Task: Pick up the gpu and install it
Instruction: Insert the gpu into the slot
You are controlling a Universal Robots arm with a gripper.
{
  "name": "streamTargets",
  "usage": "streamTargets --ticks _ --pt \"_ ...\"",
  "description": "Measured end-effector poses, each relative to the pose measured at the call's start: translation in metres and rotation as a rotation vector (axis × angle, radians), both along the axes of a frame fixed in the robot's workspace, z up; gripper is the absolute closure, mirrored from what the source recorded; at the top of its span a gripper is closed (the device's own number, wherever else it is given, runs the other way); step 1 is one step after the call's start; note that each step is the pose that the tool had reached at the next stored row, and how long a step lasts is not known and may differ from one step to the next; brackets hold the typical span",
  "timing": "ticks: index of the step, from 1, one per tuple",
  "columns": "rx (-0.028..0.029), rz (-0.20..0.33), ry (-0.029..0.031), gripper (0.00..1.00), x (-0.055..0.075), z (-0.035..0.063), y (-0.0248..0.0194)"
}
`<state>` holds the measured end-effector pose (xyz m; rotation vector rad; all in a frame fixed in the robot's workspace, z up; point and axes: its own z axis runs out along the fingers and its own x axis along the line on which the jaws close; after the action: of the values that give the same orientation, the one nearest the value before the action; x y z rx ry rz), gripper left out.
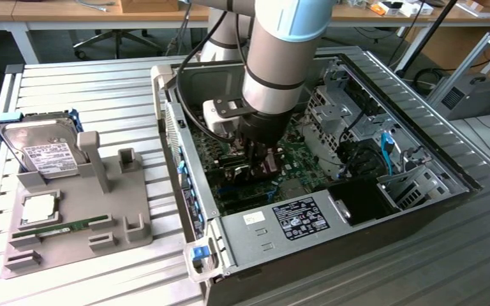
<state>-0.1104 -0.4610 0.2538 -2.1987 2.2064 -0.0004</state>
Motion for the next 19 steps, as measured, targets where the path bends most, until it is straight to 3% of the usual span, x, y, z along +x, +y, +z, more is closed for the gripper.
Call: streamTargets --ticks 19 --pt "0.0002 0.0 -0.0002 0.73 -0.0006 -0.0015 0.0"
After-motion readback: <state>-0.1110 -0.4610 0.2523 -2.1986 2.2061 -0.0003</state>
